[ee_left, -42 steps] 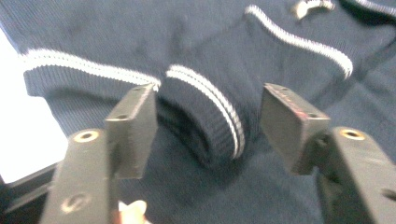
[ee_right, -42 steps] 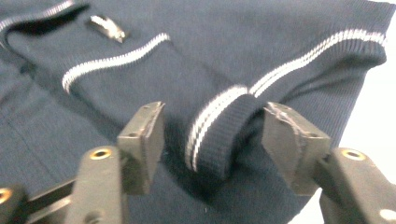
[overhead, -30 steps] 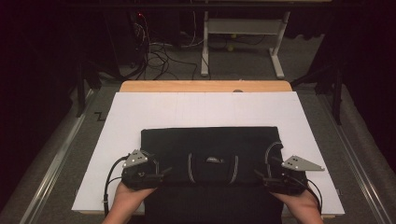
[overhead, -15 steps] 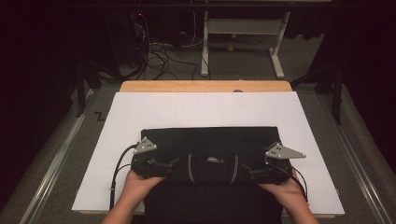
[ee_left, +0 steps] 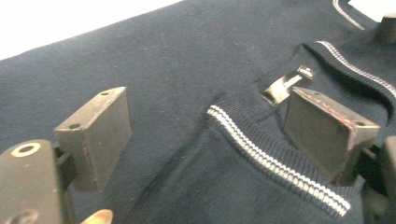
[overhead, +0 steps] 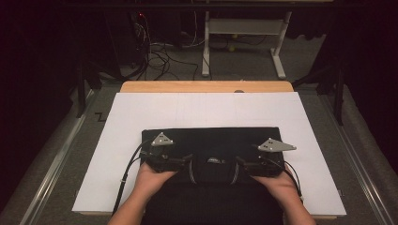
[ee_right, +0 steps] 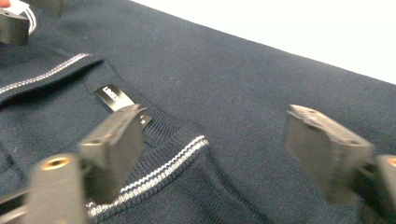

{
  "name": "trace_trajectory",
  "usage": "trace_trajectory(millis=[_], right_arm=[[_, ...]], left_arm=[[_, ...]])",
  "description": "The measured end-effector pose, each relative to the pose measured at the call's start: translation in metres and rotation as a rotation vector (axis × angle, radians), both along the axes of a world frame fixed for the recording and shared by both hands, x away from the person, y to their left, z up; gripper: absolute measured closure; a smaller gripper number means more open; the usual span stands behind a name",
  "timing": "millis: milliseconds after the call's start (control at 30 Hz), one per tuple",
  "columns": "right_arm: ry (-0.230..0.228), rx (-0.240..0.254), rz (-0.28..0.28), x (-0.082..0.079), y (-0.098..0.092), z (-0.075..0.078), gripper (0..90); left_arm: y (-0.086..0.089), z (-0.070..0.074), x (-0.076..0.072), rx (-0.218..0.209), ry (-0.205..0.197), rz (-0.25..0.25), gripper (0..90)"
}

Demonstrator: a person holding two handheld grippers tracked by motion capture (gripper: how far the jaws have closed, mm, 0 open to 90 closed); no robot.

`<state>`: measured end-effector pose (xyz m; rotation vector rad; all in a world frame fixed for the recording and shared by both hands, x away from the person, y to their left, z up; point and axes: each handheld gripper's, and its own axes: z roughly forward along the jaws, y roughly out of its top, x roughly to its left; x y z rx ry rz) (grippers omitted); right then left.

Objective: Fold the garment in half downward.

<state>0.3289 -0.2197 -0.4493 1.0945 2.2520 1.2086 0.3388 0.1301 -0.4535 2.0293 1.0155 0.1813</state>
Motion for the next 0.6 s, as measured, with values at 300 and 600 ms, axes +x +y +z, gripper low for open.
trace_trajectory(millis=[300,600], right_arm=[[0.096,-0.067,0.010,0.006,0.010,-0.012,50.9],[0.173,-0.085,0.026,0.011,0.014,-0.019,59.3]], left_arm=[[-0.012,-0.015,0.004,0.086,0.073,0.002,24.2],[-0.018,-0.018,0.000,0.136,0.077,-0.056,44.0]])
